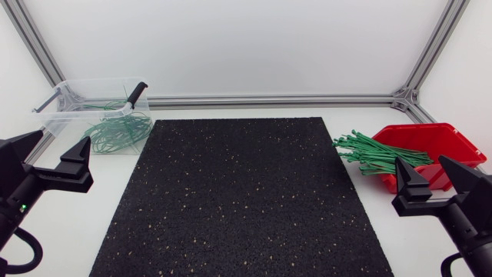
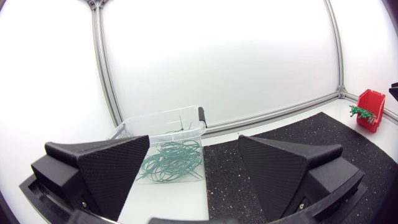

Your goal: Take a green cable tie from the red box, thread the tail through the head to close it, then place it in the transparent bin on the left.

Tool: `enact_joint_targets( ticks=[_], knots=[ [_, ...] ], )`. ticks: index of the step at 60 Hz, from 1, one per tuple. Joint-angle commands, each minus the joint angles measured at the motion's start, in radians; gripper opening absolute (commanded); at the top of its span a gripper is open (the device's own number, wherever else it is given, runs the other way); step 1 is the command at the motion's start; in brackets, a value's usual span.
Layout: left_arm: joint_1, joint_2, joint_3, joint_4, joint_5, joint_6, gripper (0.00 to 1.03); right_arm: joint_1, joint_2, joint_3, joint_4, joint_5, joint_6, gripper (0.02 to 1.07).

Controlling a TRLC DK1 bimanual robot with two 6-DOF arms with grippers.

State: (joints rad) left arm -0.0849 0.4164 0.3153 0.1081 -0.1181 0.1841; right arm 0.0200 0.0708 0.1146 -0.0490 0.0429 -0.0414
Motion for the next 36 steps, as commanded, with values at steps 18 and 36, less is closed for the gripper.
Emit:
enact_joint_targets(
  ticks=[18, 36],
  knots=[
    [0.041, -0.19, -0.151, -0.045, 0.054, -0.093, 0.99, -0.02, -0.071, -0.115, 0.049, -0.043, 0.041, 1.03],
    [0.071, -0.344, -0.263, -0.088, 0.098, -0.155, 0.98, -0.02, -0.071, -0.115, 0.049, -0.043, 0.041, 1.03]
  ],
)
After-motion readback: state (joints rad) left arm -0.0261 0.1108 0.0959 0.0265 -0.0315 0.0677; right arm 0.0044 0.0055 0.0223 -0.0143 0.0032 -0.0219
